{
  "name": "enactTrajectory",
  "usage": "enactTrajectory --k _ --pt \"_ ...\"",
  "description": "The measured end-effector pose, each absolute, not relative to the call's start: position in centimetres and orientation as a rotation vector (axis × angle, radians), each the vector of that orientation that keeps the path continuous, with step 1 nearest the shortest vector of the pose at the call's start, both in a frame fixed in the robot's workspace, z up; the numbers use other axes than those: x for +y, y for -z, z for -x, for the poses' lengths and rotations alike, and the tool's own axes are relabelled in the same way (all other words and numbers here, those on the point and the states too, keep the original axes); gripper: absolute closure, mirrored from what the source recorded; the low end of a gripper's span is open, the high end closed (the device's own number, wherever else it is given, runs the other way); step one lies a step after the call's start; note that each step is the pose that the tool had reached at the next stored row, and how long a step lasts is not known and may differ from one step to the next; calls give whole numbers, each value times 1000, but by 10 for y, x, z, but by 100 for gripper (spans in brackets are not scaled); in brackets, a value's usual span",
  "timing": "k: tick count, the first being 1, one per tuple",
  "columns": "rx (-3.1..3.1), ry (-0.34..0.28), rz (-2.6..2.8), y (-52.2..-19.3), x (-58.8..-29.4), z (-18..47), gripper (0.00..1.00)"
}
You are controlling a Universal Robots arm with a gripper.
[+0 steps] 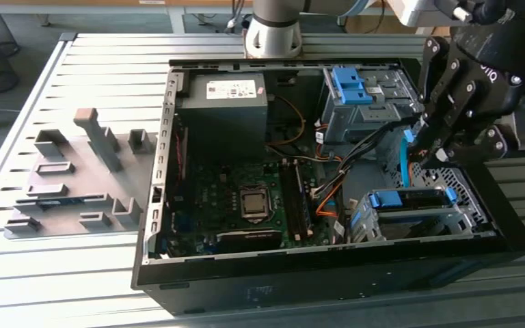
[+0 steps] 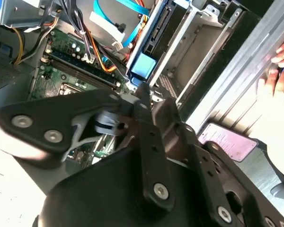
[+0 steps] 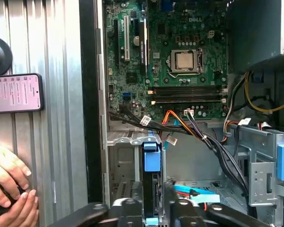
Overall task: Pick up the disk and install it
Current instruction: 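Insert the disk into the insertion slot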
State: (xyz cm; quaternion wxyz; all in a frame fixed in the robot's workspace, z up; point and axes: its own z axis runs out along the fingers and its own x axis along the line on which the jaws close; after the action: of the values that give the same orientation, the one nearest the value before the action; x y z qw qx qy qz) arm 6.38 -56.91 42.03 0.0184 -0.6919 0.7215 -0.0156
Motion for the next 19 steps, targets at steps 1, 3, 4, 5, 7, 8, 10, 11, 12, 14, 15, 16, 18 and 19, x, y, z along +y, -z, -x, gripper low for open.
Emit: enactTrajectory --k 1,3,4,5,7,8,10,11,12,14,15,16,18,19 --pt "2241 49 2149 -418 -569 -64 70" --pt "2241 49 2149 -415 -569 -64 81" --pt "2241 49 2149 -413 -569 -64 81" --pt "2241 49 2149 -411 -569 -64 87" --pt "2241 48 2149 -408 -569 -64 89" --pt "2240 50 2149 -408 -569 -64 89" --pt "2239 52 2147 -408 -569 -64 89" --pt "2240 51 2148 -408 -569 -64 89" --pt "2246 38 2153 -408 -569 -64 89" --pt "2252 25 2160 -407 -569 -65 89" --pt "2252 25 2160 -406 -569 -65 89" --pt "2252 25 2160 -404 -569 -65 89" --pt "2252 25 2160 -400 -569 -65 89" --pt "2252 25 2160 -399 -569 -65 89"
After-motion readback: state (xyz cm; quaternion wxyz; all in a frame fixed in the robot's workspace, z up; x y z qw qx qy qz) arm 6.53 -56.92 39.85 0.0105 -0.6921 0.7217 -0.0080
